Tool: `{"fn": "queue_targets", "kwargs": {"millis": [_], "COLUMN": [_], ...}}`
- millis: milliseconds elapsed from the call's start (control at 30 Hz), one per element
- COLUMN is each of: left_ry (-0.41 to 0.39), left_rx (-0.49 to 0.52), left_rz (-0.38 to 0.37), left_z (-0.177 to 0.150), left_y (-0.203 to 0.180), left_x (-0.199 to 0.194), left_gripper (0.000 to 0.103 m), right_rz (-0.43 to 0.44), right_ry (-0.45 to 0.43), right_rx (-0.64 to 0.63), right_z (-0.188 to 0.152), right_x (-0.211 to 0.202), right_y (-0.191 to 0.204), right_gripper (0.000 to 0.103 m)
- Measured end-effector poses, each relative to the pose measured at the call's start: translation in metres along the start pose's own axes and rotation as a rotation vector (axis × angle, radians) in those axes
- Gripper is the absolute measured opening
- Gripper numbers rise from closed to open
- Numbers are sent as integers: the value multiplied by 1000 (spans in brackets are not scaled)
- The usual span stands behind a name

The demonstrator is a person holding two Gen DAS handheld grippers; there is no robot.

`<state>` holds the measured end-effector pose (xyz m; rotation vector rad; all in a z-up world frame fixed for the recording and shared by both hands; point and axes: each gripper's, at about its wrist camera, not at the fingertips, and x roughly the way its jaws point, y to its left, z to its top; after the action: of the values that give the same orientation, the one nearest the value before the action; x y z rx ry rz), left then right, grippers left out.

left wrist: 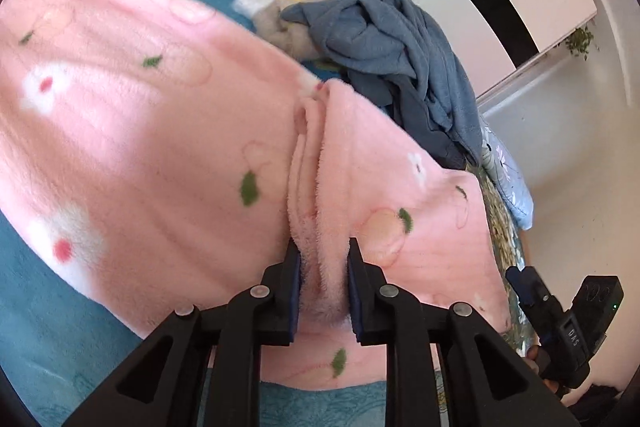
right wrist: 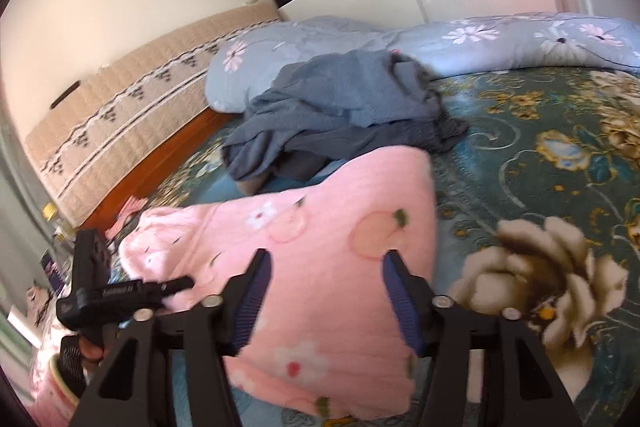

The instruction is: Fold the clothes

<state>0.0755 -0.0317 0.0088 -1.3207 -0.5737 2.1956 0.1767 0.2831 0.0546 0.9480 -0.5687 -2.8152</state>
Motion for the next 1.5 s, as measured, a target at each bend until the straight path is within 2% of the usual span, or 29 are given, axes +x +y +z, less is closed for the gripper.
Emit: {"fn": "queue_targets", "kwargs": {"millis": [33,133,233,333,500,667,867,1033,1200,1333,1400,1500], "left_ry": [-6,-18,-7,1,9,-14,-111,-155,-79,26,30,25], "left_rx": [13,38,33,12,-5,-11,-33,18,97,168,193,183], "left_rz": [6,13,4,-5,-10,-18,27,-24,-83,-71,-57,-85], "left_z": [1,3,2,0,-2,0,11,14,7,-11,-15,-16], "left_y": [-4,-4,3,8,12,14,30,17,-11,-29,-29,-24], "left_x": [-1,-5,-2,2,3,-8,-43,-54,-28,5,9,3], "left_gripper": [22,23,25,26,27,30,32,33,33,33,33,33], "right_rz": [-12,-82,-154,-170,-183,-143,-70,-50,10,65,79,71], "right_ry": [24,116,215,291,304,267,150,167,157,153,166,193], "right_rx": [-14,6,73,77,50,83,24,8,20,-16,-24,-21], "right_z": [-1,-7,-15,-22,-28,-23,-16,-17,-17,-15,-13,-11], "right_x": [4,16,26,35,37,35,20,27,26,28,33,46], "right_y": [2,-2,-16,-17,-14,-20,-2,2,3,14,19,21], "right_gripper": [39,15,6,6,6,6,10,12,12,13,13,22]}}
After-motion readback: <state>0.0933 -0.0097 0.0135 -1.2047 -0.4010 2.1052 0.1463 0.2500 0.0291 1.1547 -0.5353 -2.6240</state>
